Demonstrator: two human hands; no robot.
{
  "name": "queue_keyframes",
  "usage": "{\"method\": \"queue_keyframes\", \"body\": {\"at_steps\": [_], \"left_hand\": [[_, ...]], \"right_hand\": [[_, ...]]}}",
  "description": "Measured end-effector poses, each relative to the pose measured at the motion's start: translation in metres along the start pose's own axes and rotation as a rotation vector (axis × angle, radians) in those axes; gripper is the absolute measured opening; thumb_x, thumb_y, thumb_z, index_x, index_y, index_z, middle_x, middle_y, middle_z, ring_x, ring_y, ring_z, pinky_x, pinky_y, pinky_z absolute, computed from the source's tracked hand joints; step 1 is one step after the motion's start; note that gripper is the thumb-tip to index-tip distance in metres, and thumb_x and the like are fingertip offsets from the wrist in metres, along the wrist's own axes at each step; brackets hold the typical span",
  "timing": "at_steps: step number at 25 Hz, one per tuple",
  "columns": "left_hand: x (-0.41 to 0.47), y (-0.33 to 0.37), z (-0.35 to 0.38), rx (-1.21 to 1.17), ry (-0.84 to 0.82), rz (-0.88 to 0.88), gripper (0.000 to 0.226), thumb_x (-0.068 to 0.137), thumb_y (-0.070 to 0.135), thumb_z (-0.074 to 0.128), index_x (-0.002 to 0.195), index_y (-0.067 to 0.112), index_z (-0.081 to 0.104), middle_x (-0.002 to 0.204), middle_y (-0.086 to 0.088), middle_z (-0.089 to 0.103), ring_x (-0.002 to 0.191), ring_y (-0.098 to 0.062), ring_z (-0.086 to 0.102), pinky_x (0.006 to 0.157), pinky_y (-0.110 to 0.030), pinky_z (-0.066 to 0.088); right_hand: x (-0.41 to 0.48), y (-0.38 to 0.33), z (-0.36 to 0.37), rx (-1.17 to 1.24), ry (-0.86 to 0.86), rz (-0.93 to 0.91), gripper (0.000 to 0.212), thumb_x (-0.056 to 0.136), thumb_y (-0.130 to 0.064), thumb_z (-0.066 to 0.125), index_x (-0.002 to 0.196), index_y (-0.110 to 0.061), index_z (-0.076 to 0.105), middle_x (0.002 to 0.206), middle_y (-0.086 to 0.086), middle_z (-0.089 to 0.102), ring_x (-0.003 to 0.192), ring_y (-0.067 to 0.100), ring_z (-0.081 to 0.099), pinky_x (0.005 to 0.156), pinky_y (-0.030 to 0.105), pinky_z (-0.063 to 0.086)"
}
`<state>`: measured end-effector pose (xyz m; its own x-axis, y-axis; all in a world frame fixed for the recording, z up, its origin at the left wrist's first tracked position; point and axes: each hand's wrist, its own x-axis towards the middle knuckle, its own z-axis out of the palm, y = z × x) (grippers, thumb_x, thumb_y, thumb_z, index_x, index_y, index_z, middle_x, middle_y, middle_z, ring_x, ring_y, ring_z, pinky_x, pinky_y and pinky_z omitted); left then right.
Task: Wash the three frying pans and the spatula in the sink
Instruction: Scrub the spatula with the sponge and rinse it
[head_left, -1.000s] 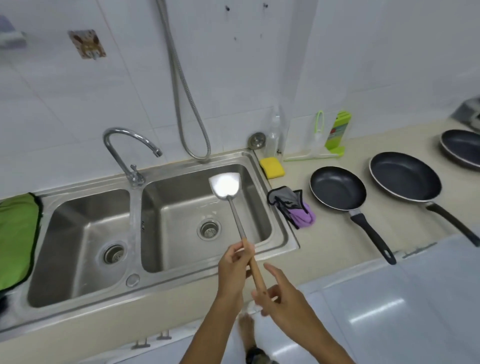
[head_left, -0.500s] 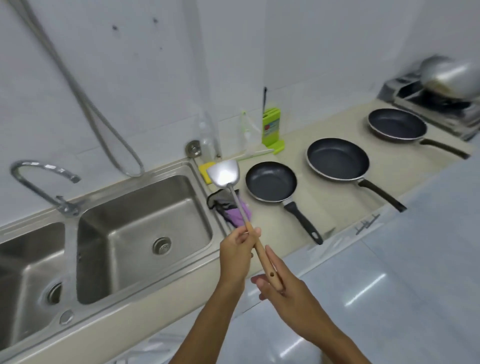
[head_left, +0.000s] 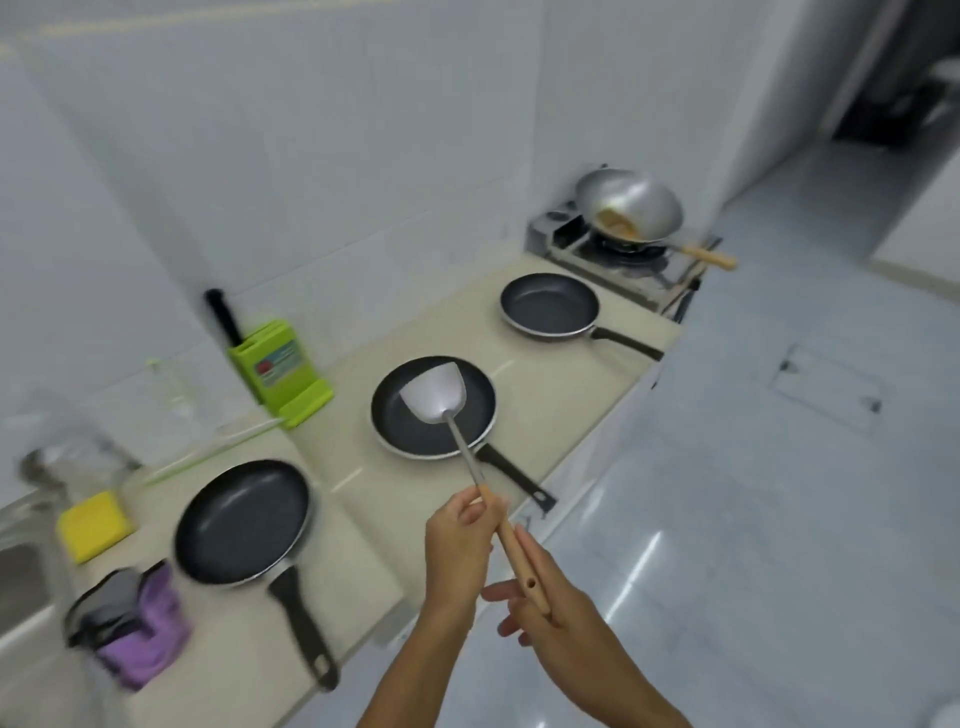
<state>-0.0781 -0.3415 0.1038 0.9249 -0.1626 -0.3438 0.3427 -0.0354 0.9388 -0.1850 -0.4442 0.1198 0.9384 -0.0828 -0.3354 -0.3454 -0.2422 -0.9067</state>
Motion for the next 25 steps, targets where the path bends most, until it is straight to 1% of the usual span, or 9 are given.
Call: {"method": "queue_keyframes", "body": {"at_steps": [4,9,12,14,17,19,21,23,25], "left_hand": [[0.074,0.017,0.092,0.048,-0.098,-0.004,0.024,0.090,0.033,0.079,0.109,0.020,0.075,0.096,0.001,0.081,0.090,-0.016,0.077,0.073,-0.030,0.060],[0.203,0.029,0.192,0.117,-0.148,-0.025,0.031,0.086,0.047,0.078,0.108,0.025,0.076,0.102,0.002,0.080,0.099,-0.011,0.074,0.089,-0.034,0.060],[0.293,0.039,0.248,0.153,-0.160,-0.082,0.029,0.088,0.046,0.076,0.101,0.020,0.078,0.094,0.001,0.080,0.092,-0.013,0.076,0.082,-0.031,0.059],[0.341,0.053,0.282,0.150,-0.174,-0.126,0.022,0.091,0.039,0.074,0.094,0.017,0.078,0.086,0.001,0.080,0.086,-0.014,0.076,0.077,-0.031,0.058],[0.408,0.065,0.321,0.176,-0.139,-0.217,0.019,0.093,0.031,0.070,0.087,0.015,0.079,0.082,0.001,0.080,0.082,-0.014,0.075,0.077,-0.036,0.058],[0.441,0.067,0.335,0.155,-0.134,-0.256,0.018,0.094,0.029,0.070,0.089,0.014,0.079,0.084,-0.001,0.080,0.084,-0.014,0.076,0.076,-0.034,0.056],[0.478,0.065,0.349,0.109,-0.105,-0.312,0.019,0.094,0.030,0.072,0.097,0.013,0.079,0.095,-0.005,0.081,0.093,-0.018,0.076,0.076,-0.031,0.054],[0.505,0.061,0.363,0.072,-0.059,-0.353,0.023,0.094,0.032,0.073,0.102,0.011,0.079,0.102,-0.008,0.081,0.098,-0.022,0.076,0.075,-0.030,0.052],[0.526,0.059,0.378,0.014,0.029,-0.394,0.018,0.094,0.029,0.074,0.103,0.014,0.078,0.103,-0.007,0.081,0.097,-0.020,0.077,0.073,-0.028,0.053]], "right_hand": [[0.063,0.009,-0.090,0.069,0.072,0.046,0.058,0.099,-0.053,0.050,0.152,-0.048,0.027,0.109,-0.019,0.073,0.094,0.012,0.073,0.092,0.036,0.059],[0.174,0.016,-0.198,0.055,0.102,0.089,0.050,0.107,-0.033,0.039,0.153,-0.046,0.023,0.109,-0.017,0.074,0.094,0.010,0.073,0.089,0.034,0.060],[0.257,0.017,-0.264,0.077,0.107,0.142,0.048,0.107,-0.037,0.038,0.154,-0.042,0.025,0.107,-0.018,0.075,0.093,0.011,0.073,0.088,0.035,0.060],[0.305,0.008,-0.303,0.063,0.121,0.170,0.040,0.107,-0.043,0.036,0.147,-0.044,0.032,0.104,-0.016,0.076,0.091,0.012,0.074,0.086,0.035,0.061],[0.374,0.007,-0.353,0.098,0.092,0.239,0.024,0.105,-0.052,0.035,0.127,-0.051,0.045,0.099,-0.013,0.078,0.090,0.014,0.075,0.090,0.043,0.061],[0.414,0.008,-0.376,0.085,0.062,0.255,0.028,0.104,-0.053,0.037,0.129,-0.047,0.049,0.097,-0.010,0.078,0.087,0.016,0.075,0.087,0.041,0.062],[0.452,0.022,-0.396,0.029,0.017,0.270,0.035,0.106,-0.045,0.040,0.139,-0.039,0.047,0.097,-0.008,0.078,0.085,0.016,0.075,0.082,0.037,0.062],[0.485,0.039,-0.417,-0.048,-0.055,0.281,0.038,0.107,-0.039,0.040,0.145,-0.038,0.042,0.097,-0.011,0.078,0.084,0.013,0.075,0.079,0.033,0.062],[0.517,0.051,-0.441,-0.160,-0.137,0.273,0.038,0.107,-0.042,0.037,0.145,-0.041,0.039,0.098,-0.015,0.076,0.082,0.008,0.074,0.075,0.024,0.060]]}}
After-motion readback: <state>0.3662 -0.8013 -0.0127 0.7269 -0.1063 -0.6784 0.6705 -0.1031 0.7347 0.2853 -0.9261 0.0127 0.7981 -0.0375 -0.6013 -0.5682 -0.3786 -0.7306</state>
